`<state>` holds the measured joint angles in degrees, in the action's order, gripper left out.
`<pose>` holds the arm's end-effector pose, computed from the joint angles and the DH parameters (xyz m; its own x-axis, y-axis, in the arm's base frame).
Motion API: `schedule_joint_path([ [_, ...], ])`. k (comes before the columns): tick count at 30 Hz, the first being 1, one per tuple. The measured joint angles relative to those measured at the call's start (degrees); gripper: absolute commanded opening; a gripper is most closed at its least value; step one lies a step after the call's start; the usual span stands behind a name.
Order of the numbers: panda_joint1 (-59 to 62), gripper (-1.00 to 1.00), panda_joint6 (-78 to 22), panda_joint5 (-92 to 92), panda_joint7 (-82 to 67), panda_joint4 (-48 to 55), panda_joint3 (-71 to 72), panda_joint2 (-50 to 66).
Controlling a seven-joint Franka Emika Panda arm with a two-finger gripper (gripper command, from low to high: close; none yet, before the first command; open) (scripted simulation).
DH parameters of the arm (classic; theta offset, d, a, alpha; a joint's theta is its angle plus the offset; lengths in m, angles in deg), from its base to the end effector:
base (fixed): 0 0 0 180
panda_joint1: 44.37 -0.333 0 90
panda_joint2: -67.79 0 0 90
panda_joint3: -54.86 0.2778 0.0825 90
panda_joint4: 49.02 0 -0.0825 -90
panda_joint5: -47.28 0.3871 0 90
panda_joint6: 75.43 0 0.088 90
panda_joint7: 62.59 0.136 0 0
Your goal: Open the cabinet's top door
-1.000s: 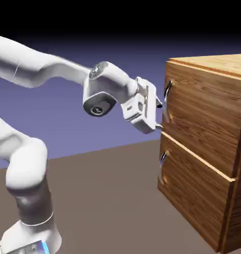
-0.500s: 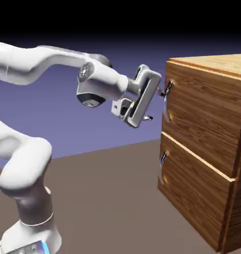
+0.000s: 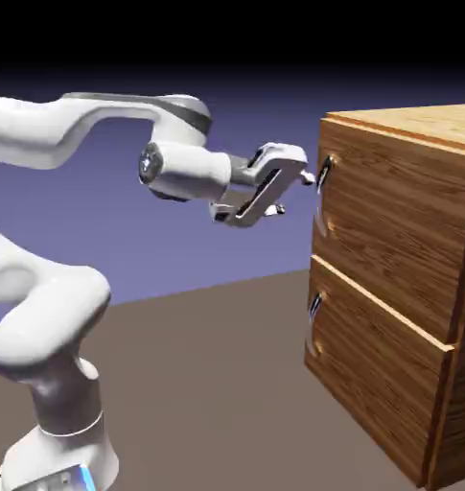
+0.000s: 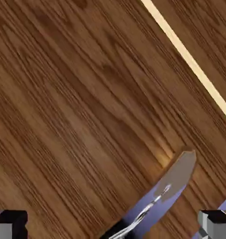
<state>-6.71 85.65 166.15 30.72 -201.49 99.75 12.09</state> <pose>0.4025 0.0068 0.4826 -0.2603 -0.0029 -0.9655 -0.0227 0.9997 0.0031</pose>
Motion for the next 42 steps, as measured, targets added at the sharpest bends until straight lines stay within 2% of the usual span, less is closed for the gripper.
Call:
schedule_joint_path([
  [18,14.5,0.0,-4.9,44.9,19.2,3.2,16.9,-8.7],
  [20,14.7,0.0,-4.9,45.4,19.4,3.3,17.2,-8.8],
  [24,22.9,0.0,-6.8,46.8,18.6,9.3,21.4,-5.8],
  [25,24.8,-1.0,-7.2,47.1,18.4,10.7,22.4,-5.1],
  [27,24.8,-1.0,-7.2,47.1,18.4,10.7,22.4,-5.1],
  [37,4.1,-1.0,-10.4,46.3,-1.3,2.5,3.6,7.8],
  [42,-5.1,-1.0,-15.4,35.1,3.7,-5.3,-6.6,4.4],
])
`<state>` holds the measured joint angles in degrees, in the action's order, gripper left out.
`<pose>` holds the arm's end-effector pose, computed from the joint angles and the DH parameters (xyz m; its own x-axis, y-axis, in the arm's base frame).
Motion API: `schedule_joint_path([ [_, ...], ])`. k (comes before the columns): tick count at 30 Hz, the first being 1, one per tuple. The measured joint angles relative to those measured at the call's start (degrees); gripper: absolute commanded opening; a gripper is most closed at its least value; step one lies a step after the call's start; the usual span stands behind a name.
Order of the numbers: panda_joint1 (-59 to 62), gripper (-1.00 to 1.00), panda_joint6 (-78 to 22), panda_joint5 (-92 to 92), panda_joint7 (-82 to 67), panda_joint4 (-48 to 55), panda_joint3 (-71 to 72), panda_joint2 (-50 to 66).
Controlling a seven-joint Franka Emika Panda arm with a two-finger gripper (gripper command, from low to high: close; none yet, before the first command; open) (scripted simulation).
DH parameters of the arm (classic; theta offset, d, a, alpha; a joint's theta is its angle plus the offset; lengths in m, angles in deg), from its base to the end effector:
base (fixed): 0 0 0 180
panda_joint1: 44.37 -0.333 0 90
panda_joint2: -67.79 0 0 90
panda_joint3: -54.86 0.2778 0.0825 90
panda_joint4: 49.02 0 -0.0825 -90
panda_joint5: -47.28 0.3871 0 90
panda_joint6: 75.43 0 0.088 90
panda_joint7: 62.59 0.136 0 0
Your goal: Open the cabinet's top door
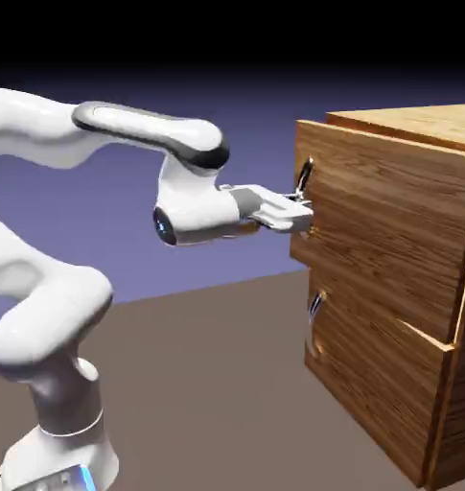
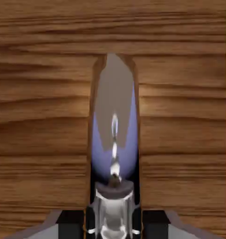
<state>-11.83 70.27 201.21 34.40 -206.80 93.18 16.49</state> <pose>0.4066 0.0141 0.4348 -0.1252 0.6962 -0.7069 -0.1250 0.6957 0.7074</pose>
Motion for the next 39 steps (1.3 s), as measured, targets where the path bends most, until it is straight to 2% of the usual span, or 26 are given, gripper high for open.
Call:
schedule_joint_path([
  [10,-8.6,-1.0,-10.8,-24.9,10.3,-12.0,-18.1,-9.8],
  [22,-5.5,-1.0,-27.0,-54.8,17.5,-17.6,-39.5,-16.2],
  [31,-0.9,-1.0,-43.2,-77.2,17.1,-13.8,-57.6,-10.3],
  [39,-3.8,-1.0,-60.1,-94.5,12.7,-2.0,-74.2,3.8],
])
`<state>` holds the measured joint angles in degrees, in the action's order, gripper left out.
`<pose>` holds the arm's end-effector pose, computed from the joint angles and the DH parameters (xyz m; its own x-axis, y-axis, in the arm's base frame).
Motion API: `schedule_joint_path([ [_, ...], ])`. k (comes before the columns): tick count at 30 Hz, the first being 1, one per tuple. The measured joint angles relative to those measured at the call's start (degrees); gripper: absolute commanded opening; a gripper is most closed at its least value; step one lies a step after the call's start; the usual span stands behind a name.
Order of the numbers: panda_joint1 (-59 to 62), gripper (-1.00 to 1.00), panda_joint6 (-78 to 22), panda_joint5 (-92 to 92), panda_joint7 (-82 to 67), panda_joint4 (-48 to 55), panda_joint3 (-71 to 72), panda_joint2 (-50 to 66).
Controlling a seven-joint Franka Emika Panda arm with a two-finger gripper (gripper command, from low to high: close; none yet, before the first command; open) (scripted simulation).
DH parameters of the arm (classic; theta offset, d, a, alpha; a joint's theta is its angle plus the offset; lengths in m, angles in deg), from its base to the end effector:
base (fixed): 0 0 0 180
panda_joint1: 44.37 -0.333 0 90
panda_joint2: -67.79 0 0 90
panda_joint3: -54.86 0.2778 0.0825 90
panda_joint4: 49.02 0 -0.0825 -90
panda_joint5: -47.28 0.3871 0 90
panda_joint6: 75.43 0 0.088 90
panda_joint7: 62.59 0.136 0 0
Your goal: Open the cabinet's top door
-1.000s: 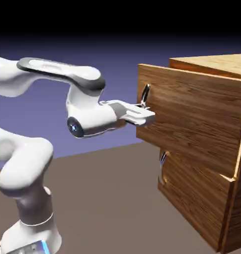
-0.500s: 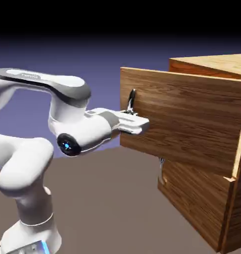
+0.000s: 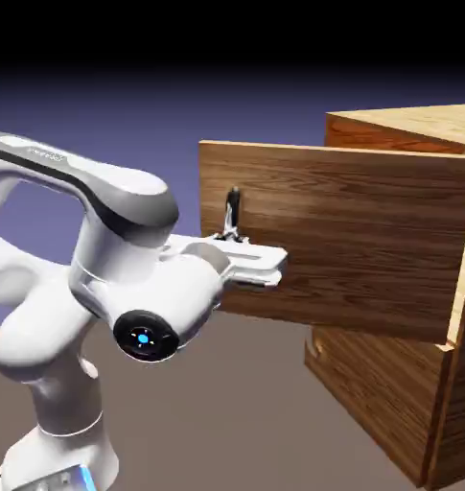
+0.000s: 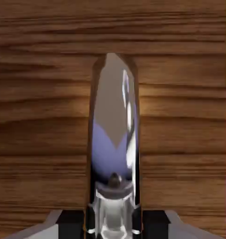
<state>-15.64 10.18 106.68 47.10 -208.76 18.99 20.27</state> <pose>0.2402 -0.1873 0.4327 -0.5659 0.4243 -0.7069 -0.5658 0.4237 0.7074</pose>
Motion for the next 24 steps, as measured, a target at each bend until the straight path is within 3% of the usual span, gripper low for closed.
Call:
schedule_joint_path([
  [19,-24.7,-1.0,-39.2,-13.4,-19.9,35.4,-33.1,39.0],
  [24,-34.6,-1.0,-41.8,-14.0,-21.8,38.0,-43.6,41.7],
])
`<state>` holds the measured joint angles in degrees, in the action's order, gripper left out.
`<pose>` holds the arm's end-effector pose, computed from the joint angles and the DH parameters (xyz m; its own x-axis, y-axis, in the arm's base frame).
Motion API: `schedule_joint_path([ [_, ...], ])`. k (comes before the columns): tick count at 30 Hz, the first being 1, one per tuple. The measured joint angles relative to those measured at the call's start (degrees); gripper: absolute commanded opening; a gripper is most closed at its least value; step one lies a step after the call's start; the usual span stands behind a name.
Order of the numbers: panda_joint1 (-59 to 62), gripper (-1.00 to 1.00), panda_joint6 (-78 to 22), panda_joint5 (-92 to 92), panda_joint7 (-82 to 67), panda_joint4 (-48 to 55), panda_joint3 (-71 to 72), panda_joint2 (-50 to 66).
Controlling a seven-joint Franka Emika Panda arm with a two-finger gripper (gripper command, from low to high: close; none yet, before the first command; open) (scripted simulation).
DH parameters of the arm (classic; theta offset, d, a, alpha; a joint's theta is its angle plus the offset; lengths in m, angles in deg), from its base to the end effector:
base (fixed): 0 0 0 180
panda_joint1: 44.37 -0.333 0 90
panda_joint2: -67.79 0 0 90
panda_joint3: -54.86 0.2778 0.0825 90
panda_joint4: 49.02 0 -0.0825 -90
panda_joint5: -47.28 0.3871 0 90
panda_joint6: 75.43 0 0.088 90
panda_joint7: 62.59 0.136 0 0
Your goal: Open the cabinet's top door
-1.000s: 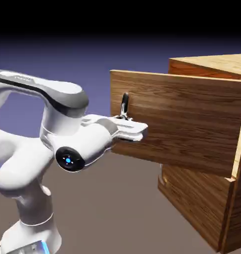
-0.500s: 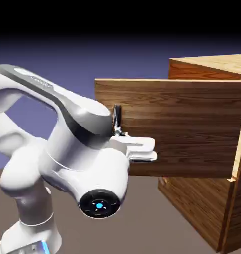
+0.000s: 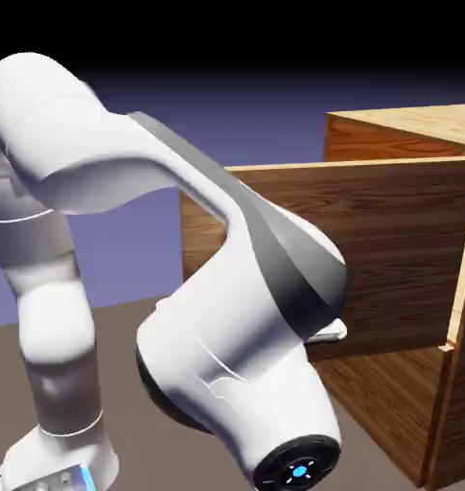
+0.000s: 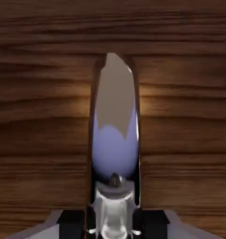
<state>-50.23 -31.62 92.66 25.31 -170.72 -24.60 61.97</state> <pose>0.2028 -0.3196 0.4205 -0.6897 0.1613 -0.7059 -0.6869 0.1626 0.7083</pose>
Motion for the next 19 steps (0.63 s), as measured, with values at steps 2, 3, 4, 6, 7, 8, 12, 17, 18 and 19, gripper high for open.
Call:
schedule_joint_path([
  [2,-4.1,-1.0,0.5,-0.4,0.6,0.3,-3.7,-1.0],
  [3,-6.1,-1.0,0.8,-0.6,1.0,0.4,-5.5,-1.7],
  [4,-8.2,-1.0,1.2,-0.8,1.5,0.5,-7.2,-2.5],
  [6,-12.3,-1.0,2.0,-1.5,2.7,1.1,-10.6,-4.3],
  [7,-14.3,-1.0,2.4,-1.9,3.4,1.4,-12.2,-5.5],
  [8,-16.4,-1.0,2.8,-2.4,4.1,1.9,-13.8,-6.7],
  [12,-24.7,-1.0,4.0,-5.1,7.7,5.1,-19.7,-12.8],
  [17,-35.1,-1.0,3.7,-9.4,12.8,11.9,-25.9,-21.7],
  [18,-37.2,-1.0,3.2,-10.3,13.9,13.7,-27.0,-23.5],
  [19,-39.2,-1.0,2.7,-11.1,14.9,15.6,-28.0,-25.3],
])
